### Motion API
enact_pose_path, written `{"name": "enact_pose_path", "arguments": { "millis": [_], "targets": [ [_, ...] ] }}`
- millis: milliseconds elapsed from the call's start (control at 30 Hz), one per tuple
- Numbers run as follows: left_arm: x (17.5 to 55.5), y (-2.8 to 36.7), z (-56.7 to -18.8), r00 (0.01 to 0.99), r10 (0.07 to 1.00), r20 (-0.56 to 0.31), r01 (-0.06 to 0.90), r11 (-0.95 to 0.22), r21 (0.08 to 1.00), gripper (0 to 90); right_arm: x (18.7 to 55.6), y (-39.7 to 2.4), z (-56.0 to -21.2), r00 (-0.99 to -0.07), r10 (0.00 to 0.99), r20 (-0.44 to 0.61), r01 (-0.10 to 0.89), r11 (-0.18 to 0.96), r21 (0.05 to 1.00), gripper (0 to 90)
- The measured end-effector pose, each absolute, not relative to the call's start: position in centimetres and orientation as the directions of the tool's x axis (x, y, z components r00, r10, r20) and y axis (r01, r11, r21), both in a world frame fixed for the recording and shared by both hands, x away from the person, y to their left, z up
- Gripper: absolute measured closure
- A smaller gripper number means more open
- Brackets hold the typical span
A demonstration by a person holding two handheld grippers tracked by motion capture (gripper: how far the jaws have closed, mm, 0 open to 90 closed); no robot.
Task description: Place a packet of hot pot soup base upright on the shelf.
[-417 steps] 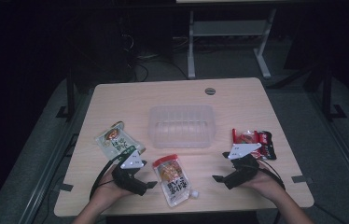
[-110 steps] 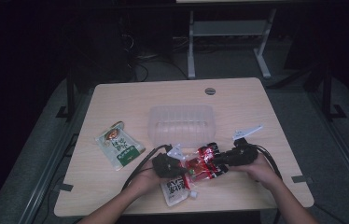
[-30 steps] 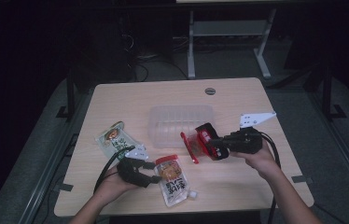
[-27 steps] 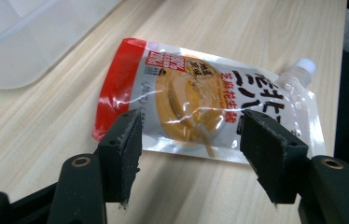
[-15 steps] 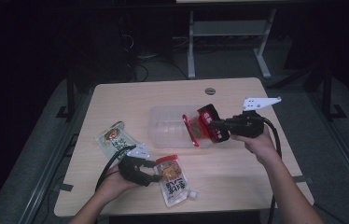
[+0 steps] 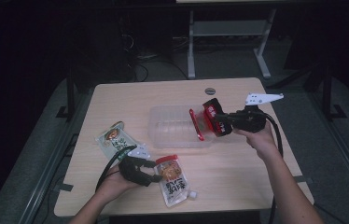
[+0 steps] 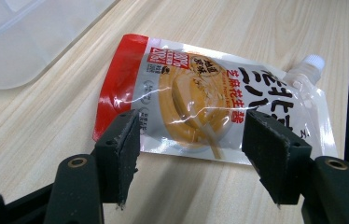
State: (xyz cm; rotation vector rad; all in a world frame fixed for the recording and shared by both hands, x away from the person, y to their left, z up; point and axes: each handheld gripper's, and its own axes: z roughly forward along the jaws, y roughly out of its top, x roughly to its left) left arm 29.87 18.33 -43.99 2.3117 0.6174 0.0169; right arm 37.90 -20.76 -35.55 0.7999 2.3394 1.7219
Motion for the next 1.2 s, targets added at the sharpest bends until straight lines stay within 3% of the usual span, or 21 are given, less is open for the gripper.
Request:
{"name": "enact_pose_path", "arguments": {
  "millis": [1200],
  "targets": [
    [30.0, 18.0, -44.2, 0.886, 0.429, -0.179, 0.432, -0.617, 0.658, 36.2, 38.3, -19.1, -37.0, -0.851, 0.48, 0.213, 0.357, 0.232, 0.905, 90.0]
  ]
}}
